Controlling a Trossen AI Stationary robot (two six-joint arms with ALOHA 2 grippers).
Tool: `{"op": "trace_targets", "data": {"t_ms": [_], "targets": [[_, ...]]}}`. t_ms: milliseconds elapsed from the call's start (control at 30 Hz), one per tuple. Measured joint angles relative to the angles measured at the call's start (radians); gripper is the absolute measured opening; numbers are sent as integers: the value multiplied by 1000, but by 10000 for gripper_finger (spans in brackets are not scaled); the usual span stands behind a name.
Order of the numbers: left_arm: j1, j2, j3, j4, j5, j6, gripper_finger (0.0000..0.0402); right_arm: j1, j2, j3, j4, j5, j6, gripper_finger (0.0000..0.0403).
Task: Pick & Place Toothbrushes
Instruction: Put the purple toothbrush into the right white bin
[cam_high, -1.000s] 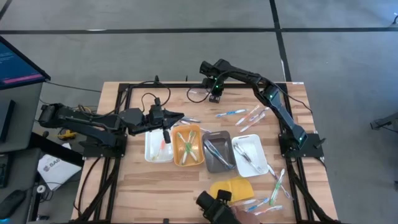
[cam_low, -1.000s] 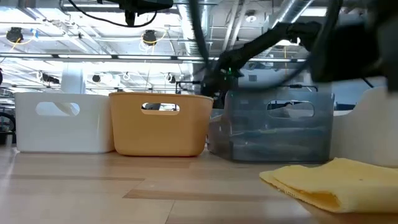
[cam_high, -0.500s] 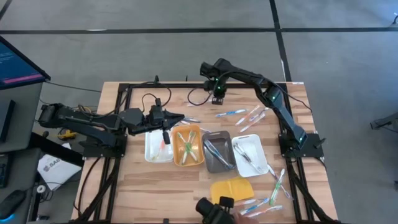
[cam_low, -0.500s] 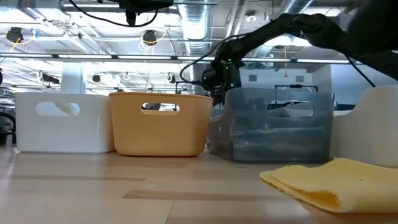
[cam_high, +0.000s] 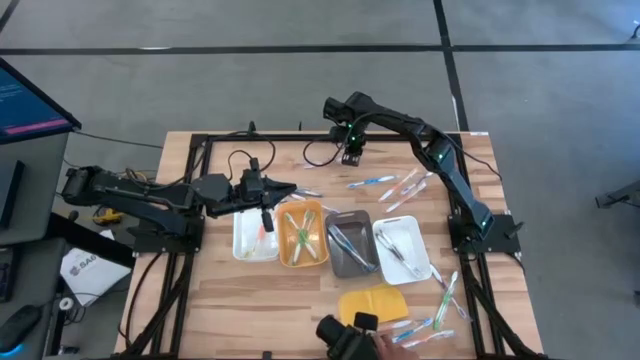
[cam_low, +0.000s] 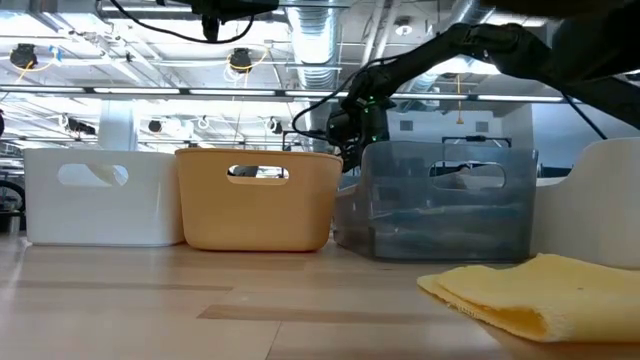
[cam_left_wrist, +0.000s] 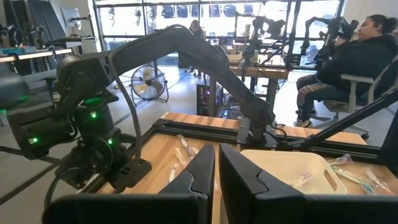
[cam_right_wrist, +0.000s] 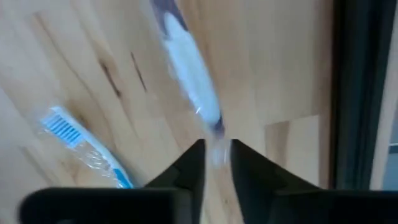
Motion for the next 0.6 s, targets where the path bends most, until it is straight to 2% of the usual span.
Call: {"op": "trace_targets", "data": {"t_ms": [167, 333, 433, 600], "targets": [[0, -22, 0, -36, -1, 0, 17, 4, 0, 0, -59, 3, 5, 170], [-2, -76, -1, -101, -1, -2, 17, 3, 0, 0, 33, 7, -27, 250], [-18, -102, -1, -118, -4, -9, 17, 13, 0, 0, 108, 5, -58, 274], [-60, -117, 0, -116, -1, -8, 17, 39, 0, 1, 180, 4, -64, 283]]}}
